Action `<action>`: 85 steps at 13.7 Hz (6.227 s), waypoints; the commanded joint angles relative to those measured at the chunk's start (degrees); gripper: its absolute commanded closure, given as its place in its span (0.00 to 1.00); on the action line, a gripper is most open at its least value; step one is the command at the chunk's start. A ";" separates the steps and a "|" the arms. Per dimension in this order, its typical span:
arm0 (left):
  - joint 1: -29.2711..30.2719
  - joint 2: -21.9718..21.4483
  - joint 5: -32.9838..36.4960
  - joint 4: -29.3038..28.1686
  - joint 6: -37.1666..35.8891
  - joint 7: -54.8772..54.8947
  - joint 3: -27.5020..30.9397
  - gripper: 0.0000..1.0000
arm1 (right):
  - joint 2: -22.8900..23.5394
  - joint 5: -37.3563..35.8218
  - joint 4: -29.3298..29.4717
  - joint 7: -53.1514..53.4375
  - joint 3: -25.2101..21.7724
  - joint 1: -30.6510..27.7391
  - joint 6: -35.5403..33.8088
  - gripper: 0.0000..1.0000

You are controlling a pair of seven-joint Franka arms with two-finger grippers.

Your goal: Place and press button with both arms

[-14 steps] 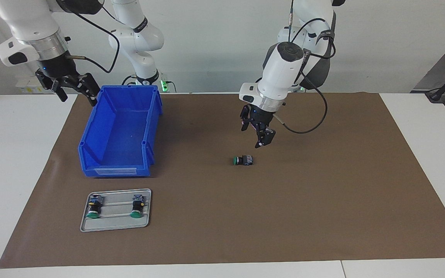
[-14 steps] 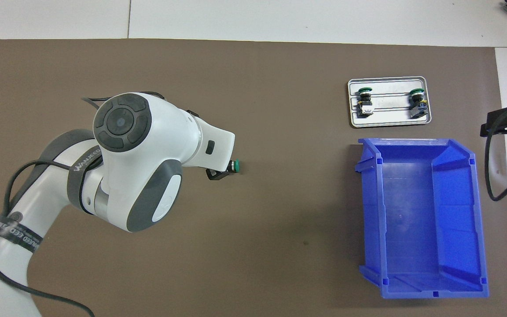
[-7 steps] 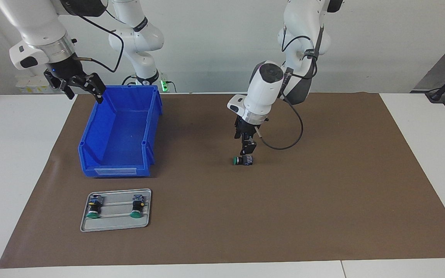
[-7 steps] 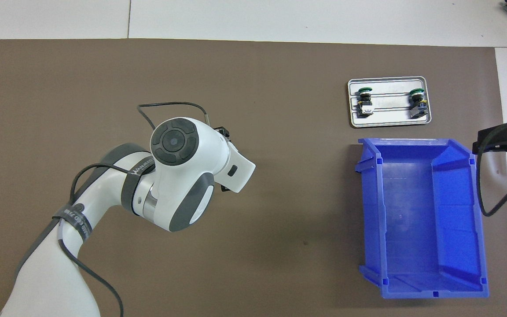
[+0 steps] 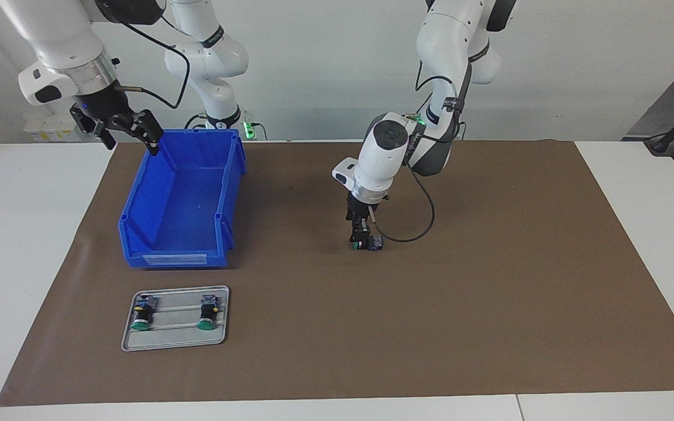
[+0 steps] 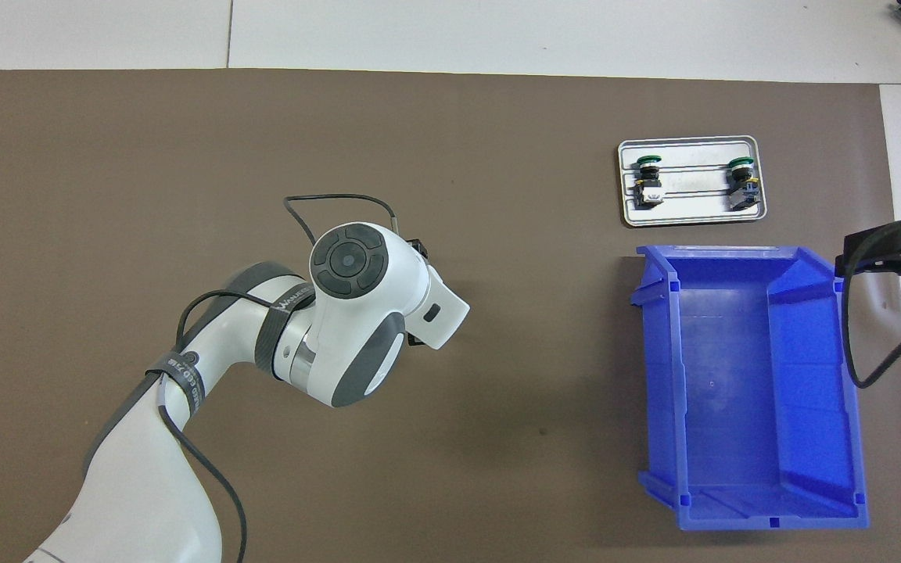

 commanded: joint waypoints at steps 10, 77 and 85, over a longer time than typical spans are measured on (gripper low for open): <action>0.62 1.44 0.11 -4.72 9.65 1.50 1.01 0.22 | -1.46 -0.04 -1.38 0.51 0.49 -0.10 -0.10 0.00; 24.34 -16.31 -97.70 -29.85 -11.78 75.41 1.45 0.99 | -1.46 -0.04 -1.38 0.43 0.49 -0.10 -0.10 0.00; 26.29 -12.72 -101.57 -34.69 -21.99 85.69 1.62 0.97 | -1.37 -0.04 -1.38 0.51 0.49 -0.10 -0.10 0.00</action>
